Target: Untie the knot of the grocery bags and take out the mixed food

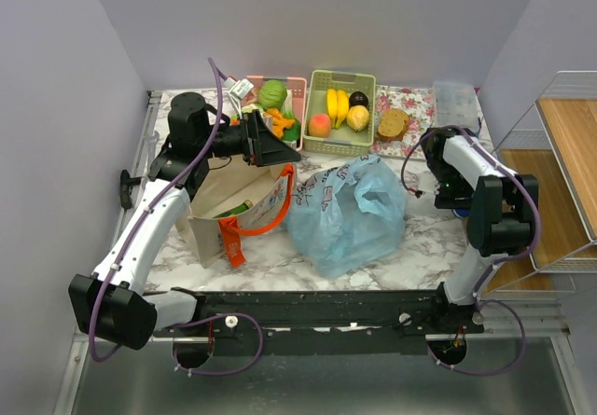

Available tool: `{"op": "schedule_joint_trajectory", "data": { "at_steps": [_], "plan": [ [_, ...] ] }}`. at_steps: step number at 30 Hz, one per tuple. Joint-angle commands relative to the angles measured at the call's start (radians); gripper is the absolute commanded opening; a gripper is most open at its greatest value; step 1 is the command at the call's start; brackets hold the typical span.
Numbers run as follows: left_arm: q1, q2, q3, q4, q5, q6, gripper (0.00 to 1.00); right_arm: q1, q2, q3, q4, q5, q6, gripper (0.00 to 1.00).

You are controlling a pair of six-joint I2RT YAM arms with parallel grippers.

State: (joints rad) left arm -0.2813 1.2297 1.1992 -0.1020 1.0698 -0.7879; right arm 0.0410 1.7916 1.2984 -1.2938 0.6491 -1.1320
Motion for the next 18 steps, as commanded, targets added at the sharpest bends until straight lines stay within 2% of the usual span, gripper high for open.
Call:
{"op": "schedule_joint_trajectory", "data": {
  "at_steps": [1, 18],
  "plan": [
    [0.004, -0.007, -0.015, 0.033, 0.022, -0.008, 0.98, -0.022, -0.047, -0.025, 0.051, 0.126, -0.092, 0.07],
    [0.004, -0.007, -0.014, 0.035, 0.014, -0.011, 0.98, -0.073, 0.020, -0.087, 0.185, 0.229, -0.141, 0.13]
  ]
}}
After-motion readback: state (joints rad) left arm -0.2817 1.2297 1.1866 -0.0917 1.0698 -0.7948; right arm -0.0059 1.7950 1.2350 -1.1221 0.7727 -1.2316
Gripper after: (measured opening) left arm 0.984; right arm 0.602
